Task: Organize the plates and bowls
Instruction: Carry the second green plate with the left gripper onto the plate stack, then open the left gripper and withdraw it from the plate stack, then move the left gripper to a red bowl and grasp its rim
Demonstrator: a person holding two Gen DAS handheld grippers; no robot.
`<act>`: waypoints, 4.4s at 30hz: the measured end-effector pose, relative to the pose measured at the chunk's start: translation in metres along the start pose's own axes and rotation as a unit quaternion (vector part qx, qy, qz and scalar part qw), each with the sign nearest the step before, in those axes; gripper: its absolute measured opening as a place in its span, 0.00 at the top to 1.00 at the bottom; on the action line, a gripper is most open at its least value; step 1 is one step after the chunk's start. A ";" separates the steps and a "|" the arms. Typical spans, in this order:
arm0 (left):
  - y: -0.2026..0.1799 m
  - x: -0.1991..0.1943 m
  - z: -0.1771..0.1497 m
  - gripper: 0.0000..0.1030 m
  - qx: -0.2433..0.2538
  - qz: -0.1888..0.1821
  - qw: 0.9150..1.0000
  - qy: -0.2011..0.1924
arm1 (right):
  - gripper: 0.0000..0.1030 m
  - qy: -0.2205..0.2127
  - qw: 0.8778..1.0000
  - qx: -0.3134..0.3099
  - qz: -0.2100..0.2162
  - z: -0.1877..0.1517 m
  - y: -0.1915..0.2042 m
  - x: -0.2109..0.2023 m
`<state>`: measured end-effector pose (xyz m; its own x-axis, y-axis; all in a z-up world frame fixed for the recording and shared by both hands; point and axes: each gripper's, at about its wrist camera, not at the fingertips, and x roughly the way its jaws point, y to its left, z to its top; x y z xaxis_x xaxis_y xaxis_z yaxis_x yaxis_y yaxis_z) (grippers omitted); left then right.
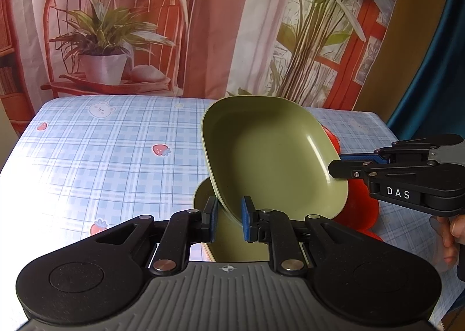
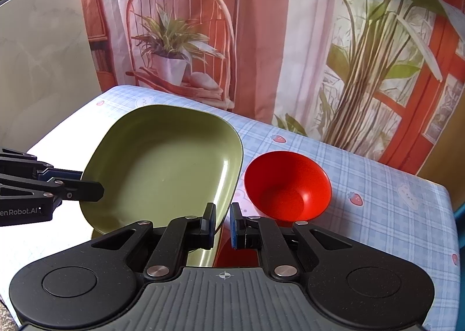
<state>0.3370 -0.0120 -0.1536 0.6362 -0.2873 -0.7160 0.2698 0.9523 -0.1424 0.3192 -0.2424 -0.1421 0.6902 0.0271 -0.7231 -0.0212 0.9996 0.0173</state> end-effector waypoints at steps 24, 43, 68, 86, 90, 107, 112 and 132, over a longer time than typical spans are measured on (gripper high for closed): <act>0.010 0.016 -0.037 0.81 -0.021 -0.009 0.999 0.047 | 0.91 0.048 0.998 -0.030 0.002 -0.021 0.020 0.026; 0.010 0.020 -0.041 0.81 -0.030 -0.017 0.998 0.061 | 0.89 0.064 0.997 -0.045 -0.004 -0.027 0.022 0.031; -0.018 -0.021 -0.015 0.53 -0.009 -0.014 0.999 -0.048 | 0.72 -0.033 0.999 -0.029 -0.019 -0.016 -0.001 -0.019; -0.044 -0.002 -0.002 0.46 0.017 -0.010 0.999 -0.037 | 0.52 -0.101 0.991 0.049 -0.076 -0.043 -0.084 -0.045; -0.053 0.008 0.006 0.46 0.027 -0.011 0.999 -0.033 | 0.52 -0.100 0.990 0.055 -0.079 -0.045 -0.096 -0.040; -0.078 0.100 0.066 0.47 0.017 -0.025 0.999 0.014 | 0.63 -0.079 0.992 0.089 -0.047 -0.029 -0.138 0.024; -0.079 0.123 0.067 0.52 0.016 -0.033 0.999 0.027 | 0.76 -0.060 0.994 0.086 -0.029 -0.026 -0.142 0.049; -0.083 0.140 0.064 0.79 0.023 -0.079 0.995 0.050 | 0.86 -0.062 0.992 0.108 -0.004 -0.028 -0.148 0.062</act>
<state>0.4498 -0.1380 -0.1989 0.5091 -0.4185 -0.7521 0.3945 0.8901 -0.2282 0.3452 -0.3882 -0.2087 0.7736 0.0063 -0.6336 0.1305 0.9769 0.1691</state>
